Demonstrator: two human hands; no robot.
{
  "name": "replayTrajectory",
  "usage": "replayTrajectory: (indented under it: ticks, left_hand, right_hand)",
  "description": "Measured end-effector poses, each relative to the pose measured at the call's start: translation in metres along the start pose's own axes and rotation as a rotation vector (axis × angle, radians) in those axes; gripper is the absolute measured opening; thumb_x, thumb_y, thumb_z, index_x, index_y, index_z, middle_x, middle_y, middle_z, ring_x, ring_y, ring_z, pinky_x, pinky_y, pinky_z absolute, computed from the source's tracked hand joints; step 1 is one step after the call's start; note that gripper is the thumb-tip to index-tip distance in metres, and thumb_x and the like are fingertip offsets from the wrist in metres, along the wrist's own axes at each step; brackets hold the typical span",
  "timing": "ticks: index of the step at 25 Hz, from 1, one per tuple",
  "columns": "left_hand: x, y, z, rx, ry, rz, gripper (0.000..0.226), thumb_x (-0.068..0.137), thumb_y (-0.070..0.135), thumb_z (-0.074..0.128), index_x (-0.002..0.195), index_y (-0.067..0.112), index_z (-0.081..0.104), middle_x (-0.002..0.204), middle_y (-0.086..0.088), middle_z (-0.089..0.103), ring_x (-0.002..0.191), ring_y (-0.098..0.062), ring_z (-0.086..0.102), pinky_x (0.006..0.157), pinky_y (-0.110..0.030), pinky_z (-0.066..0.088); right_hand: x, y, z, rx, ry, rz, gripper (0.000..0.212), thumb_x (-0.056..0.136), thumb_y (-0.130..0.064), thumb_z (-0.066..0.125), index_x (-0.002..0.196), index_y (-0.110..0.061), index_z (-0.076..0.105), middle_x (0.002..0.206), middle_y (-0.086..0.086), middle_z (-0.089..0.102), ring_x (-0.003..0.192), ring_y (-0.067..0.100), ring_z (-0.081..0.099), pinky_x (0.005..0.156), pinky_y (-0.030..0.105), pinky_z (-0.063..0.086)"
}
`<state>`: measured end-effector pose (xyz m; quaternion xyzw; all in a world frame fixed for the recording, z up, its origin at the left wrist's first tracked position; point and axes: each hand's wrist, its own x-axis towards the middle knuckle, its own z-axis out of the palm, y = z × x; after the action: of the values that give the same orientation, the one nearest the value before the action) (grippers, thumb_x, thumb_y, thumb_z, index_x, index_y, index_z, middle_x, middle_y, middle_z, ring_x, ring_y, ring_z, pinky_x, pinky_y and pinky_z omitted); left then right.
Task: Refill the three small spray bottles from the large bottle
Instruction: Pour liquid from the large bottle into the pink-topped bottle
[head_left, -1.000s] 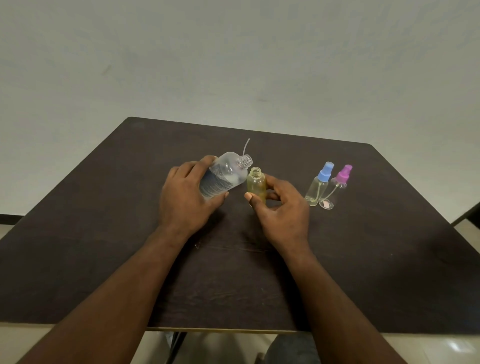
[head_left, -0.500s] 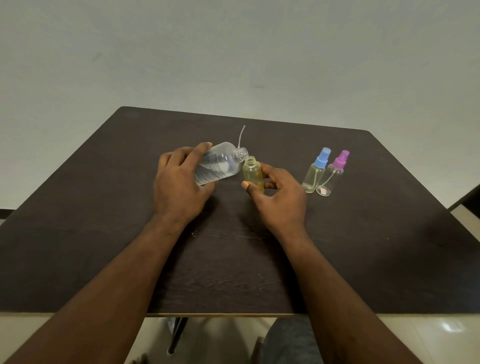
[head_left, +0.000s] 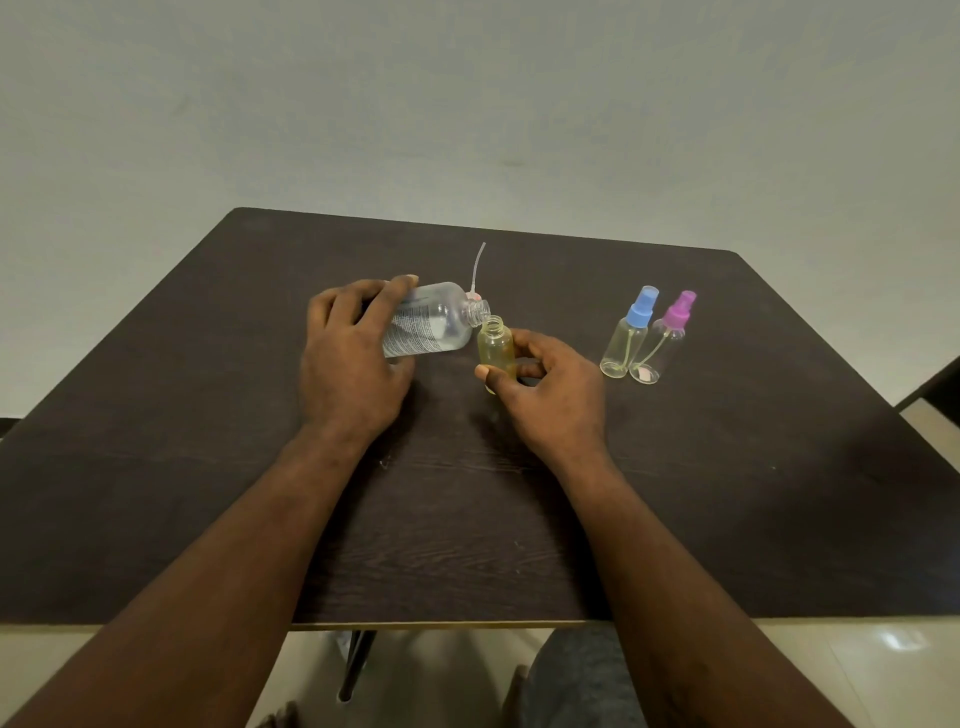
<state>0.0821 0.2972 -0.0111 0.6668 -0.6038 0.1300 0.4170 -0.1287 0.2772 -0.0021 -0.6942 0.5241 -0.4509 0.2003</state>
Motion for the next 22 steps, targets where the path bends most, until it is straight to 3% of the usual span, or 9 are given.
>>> replayTrajectory:
  ticks: [4, 22]
  left_hand:
    - [-0.0007, 0.0011, -0.0007, -0.004, 0.007, 0.004, 0.08, 0.074, 0.009, 0.078, 0.148, 0.033, 0.056, 0.136, 0.003, 0.058, 0.127, -0.03, 0.046, 0.084, -0.038, 0.053]
    - [0.0021, 0.0021, -0.0019, 0.046, 0.049, 0.054, 0.083, 0.074, 0.004, 0.078, 0.15, 0.029, 0.054, 0.142, -0.001, 0.056, 0.133, -0.033, 0.044, 0.086, -0.044, 0.057]
  right_hand:
    - [0.0, 0.0003, -0.0009, 0.004, -0.011, 0.008, 0.051, 0.082, -0.039, 0.088, 0.129, -0.029, 0.072, 0.117, -0.013, 0.075, 0.096, -0.001, 0.071, 0.085, 0.028, 0.063]
    - [0.0013, 0.0033, 0.001, 0.05, -0.047, 0.033, 0.051, 0.082, -0.037, 0.088, 0.129, -0.027, 0.072, 0.116, -0.012, 0.076, 0.099, 0.0, 0.073, 0.086, 0.031, 0.064]
